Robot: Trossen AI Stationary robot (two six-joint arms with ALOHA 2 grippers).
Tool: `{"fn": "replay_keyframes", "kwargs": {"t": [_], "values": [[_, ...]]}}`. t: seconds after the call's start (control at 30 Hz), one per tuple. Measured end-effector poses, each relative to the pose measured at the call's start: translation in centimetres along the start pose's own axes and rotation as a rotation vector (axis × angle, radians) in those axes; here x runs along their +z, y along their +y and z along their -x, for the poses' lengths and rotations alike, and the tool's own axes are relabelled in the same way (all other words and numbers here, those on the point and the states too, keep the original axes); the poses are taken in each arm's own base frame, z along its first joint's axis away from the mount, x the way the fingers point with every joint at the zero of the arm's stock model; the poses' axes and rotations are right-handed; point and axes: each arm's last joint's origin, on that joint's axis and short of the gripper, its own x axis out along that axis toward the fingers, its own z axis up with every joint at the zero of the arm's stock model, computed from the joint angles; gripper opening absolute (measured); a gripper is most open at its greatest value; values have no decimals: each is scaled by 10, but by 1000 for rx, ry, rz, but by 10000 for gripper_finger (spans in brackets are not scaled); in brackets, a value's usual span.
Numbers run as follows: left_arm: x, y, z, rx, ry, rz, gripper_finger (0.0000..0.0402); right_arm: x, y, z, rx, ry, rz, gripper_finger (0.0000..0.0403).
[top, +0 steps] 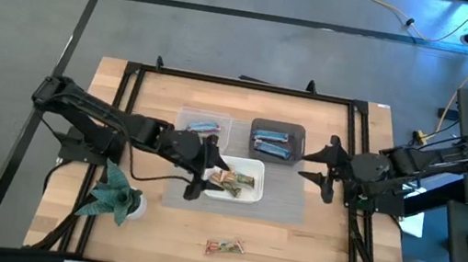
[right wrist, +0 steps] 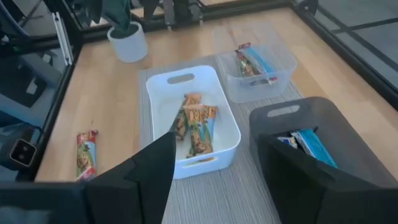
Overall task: Pick and place Granola Bars by type
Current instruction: Put the red granola bar into the transparent bin
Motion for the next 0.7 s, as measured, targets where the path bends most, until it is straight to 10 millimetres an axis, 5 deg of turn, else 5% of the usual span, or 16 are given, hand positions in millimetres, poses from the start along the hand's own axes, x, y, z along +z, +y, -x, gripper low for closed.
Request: {"fn": "replay_keyframes", "kwargs": {"t": [0.43, 0.7], "values": [[-34, -3, -56, 16, 166, 28, 294, -7, 0, -5, 8, 30, -69, 230], [-48, -28, -77, -48, 159, -10, 294, -8, 0, -5, 4, 40, -30, 230]]}}
